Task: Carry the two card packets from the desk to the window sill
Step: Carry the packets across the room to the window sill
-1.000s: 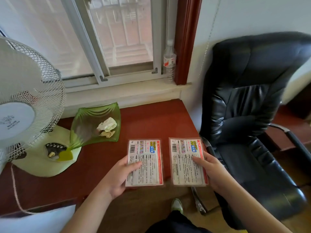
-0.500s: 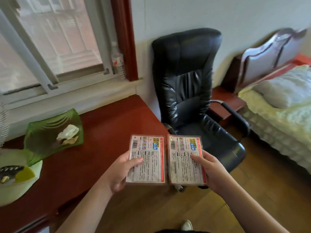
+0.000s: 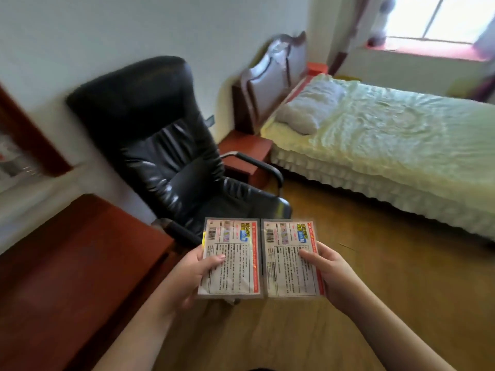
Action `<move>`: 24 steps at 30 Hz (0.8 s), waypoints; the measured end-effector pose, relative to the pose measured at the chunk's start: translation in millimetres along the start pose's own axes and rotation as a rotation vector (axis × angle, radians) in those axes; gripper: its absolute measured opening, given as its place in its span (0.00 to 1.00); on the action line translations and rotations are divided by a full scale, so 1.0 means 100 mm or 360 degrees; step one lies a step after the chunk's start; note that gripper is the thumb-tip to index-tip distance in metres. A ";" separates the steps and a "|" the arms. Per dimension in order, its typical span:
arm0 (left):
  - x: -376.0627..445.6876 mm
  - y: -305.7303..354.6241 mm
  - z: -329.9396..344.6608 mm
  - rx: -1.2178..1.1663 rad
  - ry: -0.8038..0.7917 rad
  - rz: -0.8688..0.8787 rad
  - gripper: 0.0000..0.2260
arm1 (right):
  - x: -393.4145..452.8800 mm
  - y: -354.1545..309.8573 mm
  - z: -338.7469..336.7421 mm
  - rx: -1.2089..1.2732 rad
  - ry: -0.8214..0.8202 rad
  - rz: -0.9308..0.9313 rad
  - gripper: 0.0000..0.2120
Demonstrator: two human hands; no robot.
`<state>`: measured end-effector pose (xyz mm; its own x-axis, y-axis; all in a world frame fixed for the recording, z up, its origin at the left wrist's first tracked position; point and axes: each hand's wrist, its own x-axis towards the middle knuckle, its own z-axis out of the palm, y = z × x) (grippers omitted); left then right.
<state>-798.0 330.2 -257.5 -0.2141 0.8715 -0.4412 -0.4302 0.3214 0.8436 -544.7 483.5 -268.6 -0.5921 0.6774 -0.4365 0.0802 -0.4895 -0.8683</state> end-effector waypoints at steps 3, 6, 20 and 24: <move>0.31 -0.03 0.55 0.0117 -0.0128 -0.0047 0.15 | -0.19 -0.05 -0.58 0.0095 0.0125 -0.0034 0.20; 0.58 -0.04 1.04 0.0098 -0.0262 -0.0084 0.18 | -0.36 -0.08 -1.11 0.0215 0.0240 -0.0060 0.20; 1.60 -0.11 2.48 0.0260 -0.0614 -0.0232 0.17 | -0.55 -0.32 -2.48 0.0406 0.0532 -0.0153 0.15; 2.10 -0.02 2.72 0.0372 -0.0742 -0.0270 0.19 | -0.44 -0.38 -2.66 0.0462 0.0692 -0.0193 0.12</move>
<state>-603.6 613.8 -268.2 0.2755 0.8549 -0.4396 -0.2071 0.4994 0.8413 -308.6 617.8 -279.3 -0.1916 0.8732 -0.4481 -0.2294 -0.4838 -0.8446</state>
